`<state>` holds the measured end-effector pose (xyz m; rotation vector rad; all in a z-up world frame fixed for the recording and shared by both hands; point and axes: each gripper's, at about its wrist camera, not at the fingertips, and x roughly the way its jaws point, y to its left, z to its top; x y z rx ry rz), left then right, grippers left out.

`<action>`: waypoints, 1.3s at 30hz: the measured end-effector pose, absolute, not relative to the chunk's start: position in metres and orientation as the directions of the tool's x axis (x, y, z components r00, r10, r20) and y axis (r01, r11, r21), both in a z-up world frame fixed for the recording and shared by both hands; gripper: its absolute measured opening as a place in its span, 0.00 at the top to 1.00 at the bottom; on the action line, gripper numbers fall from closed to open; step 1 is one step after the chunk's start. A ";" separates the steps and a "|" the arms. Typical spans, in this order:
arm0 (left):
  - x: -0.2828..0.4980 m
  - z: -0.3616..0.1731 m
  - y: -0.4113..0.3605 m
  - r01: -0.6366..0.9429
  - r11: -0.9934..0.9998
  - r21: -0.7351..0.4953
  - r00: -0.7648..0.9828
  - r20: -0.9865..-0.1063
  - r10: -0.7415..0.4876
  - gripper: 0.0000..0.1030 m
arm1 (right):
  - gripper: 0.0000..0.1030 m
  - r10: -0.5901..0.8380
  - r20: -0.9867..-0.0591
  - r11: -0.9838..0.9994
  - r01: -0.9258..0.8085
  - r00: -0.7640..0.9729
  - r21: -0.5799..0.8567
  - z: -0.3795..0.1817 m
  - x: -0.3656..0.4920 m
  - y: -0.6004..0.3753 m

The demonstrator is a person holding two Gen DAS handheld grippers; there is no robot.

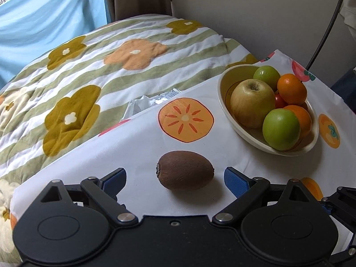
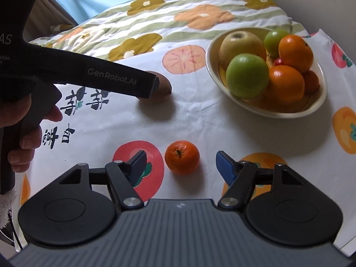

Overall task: Organize fruits
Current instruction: 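Grasp the brown kiwi with the left tool while the right tool grasps the tangerine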

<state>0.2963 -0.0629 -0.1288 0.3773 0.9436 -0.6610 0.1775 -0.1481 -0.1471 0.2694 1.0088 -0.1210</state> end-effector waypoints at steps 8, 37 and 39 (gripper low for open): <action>0.303 -0.146 -0.076 0.696 0.718 0.011 0.385 -0.850 -0.360 0.14 | 0.24 -0.011 -0.861 0.961 0.244 0.508 0.132 -0.154 0.184 -0.145; 0.294 -0.152 -0.053 0.625 0.776 0.081 0.458 -0.843 -0.281 0.32 | 0.48 0.008 -0.855 0.979 0.171 0.519 0.113 -0.159 0.185 -0.142; 0.288 -0.144 -0.049 0.606 0.789 0.097 0.488 -0.829 -0.273 0.32 | 0.48 0.008 -0.847 0.978 0.171 0.532 0.117 -0.155 0.182 -0.145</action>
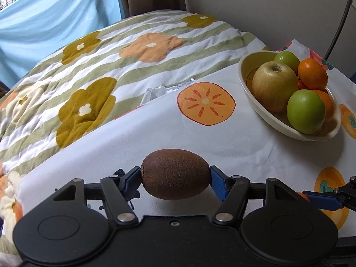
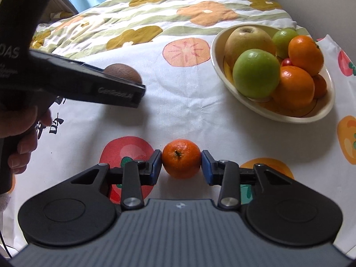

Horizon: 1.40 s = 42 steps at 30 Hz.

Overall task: Organize fruits
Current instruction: 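Grasp the brown kiwi with the left tool while the right tool grasps the tangerine, then carry the kiwi and tangerine with both tools over the cream bowl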

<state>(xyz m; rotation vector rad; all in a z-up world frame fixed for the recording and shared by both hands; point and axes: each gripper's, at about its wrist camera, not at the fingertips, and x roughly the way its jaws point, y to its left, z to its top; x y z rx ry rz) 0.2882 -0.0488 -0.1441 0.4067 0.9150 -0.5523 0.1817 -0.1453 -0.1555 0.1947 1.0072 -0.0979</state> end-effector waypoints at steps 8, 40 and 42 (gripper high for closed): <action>0.259 -0.101 -0.039 0.526 0.843 0.112 0.586 -0.767 -0.263 0.32 | 0.49 0.000 -0.810 0.979 0.166 0.587 0.120 -0.131 0.163 -0.163; 0.175 -0.017 -0.154 0.340 0.939 0.057 0.717 -0.662 -0.219 0.32 | 0.49 0.056 -0.724 0.992 0.041 0.688 0.115 -0.050 0.133 -0.365; 0.185 -0.020 -0.169 0.345 0.937 0.056 0.713 -0.665 -0.222 0.32 | 0.49 0.059 -0.720 0.993 0.034 0.692 0.114 -0.051 0.144 -0.379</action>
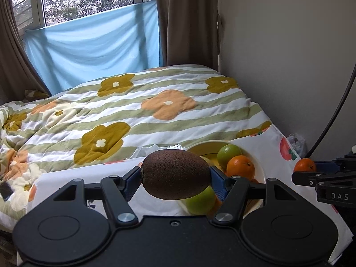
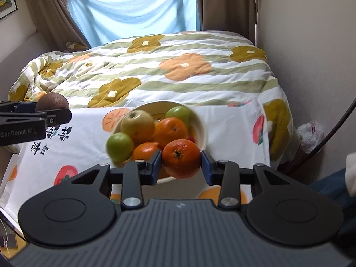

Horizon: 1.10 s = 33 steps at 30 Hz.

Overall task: Organize fruits
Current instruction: 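Carry the kiwi and tangerine with both tools over the cream bowl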

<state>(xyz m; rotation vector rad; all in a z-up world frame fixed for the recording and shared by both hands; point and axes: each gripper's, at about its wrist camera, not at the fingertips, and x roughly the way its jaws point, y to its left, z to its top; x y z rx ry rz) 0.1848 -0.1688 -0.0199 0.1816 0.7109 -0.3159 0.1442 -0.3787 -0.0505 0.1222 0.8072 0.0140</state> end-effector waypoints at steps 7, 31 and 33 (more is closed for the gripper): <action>0.227 -0.035 -0.215 0.376 0.925 0.055 0.686 -0.688 -0.238 0.32 | 0.49 0.079 -0.719 0.991 0.027 0.690 0.135 -0.063 0.182 -0.414; 0.331 -0.113 -0.271 0.402 0.916 0.021 0.517 -0.830 -0.208 0.30 | 0.49 0.151 -0.753 0.975 0.028 0.641 0.219 -0.110 0.234 -0.439; 0.330 -0.111 -0.269 0.403 0.915 0.025 0.532 -0.819 -0.212 0.23 | 0.49 0.151 -0.753 0.975 0.027 0.640 0.219 -0.110 0.235 -0.439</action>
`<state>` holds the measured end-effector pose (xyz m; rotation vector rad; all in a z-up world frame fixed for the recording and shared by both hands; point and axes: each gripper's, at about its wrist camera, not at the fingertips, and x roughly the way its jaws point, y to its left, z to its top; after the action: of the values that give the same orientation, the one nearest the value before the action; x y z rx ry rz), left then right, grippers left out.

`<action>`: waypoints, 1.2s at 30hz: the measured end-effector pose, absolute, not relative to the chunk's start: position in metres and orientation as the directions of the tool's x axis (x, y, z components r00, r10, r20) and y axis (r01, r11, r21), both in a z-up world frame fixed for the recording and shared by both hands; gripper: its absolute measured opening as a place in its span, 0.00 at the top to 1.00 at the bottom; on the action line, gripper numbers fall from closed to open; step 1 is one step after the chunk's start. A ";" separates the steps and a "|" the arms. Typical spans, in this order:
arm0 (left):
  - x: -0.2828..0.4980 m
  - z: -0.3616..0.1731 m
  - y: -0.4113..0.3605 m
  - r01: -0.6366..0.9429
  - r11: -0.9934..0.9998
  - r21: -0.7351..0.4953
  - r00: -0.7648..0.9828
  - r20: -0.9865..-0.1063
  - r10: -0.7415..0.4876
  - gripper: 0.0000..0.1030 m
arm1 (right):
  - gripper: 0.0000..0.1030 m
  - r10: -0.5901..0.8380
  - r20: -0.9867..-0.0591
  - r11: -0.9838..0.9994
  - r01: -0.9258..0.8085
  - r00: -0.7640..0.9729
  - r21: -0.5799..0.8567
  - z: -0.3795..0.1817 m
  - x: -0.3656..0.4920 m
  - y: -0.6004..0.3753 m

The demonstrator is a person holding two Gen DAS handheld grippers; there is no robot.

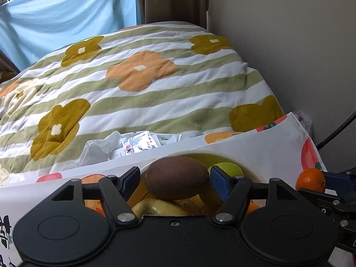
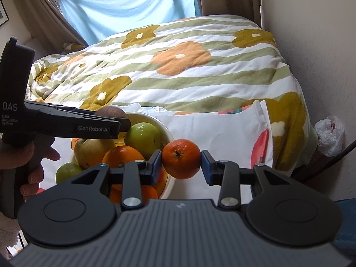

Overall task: Organize fruits
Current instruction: 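Carry the kiwi and tangerine with both tools over the cream bowl, then release the kiwi into the bowl with the left tool while the right tool releases the tangerine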

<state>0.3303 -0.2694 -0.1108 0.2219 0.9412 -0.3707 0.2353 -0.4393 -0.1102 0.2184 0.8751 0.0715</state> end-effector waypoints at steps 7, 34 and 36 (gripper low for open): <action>0.312 -0.091 -0.250 0.363 0.932 0.013 0.582 -0.784 -0.216 0.12 | 0.49 0.148 -0.754 0.980 0.007 0.640 0.198 -0.110 0.240 -0.436; 0.214 -0.056 -0.179 0.204 0.979 0.021 0.683 -0.719 -0.127 0.10 | 0.11 0.204 -0.721 0.958 0.017 0.662 0.287 -0.120 0.252 -0.433; 0.207 -0.050 -0.175 0.202 0.979 0.015 0.691 -0.710 -0.132 0.10 | 0.11 0.194 -0.713 0.960 0.021 0.674 0.281 -0.109 0.244 -0.430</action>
<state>0.2074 -0.1754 -0.0503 0.0945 0.7859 -0.1868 0.2438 -0.4299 -0.1092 0.2769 0.8282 0.0985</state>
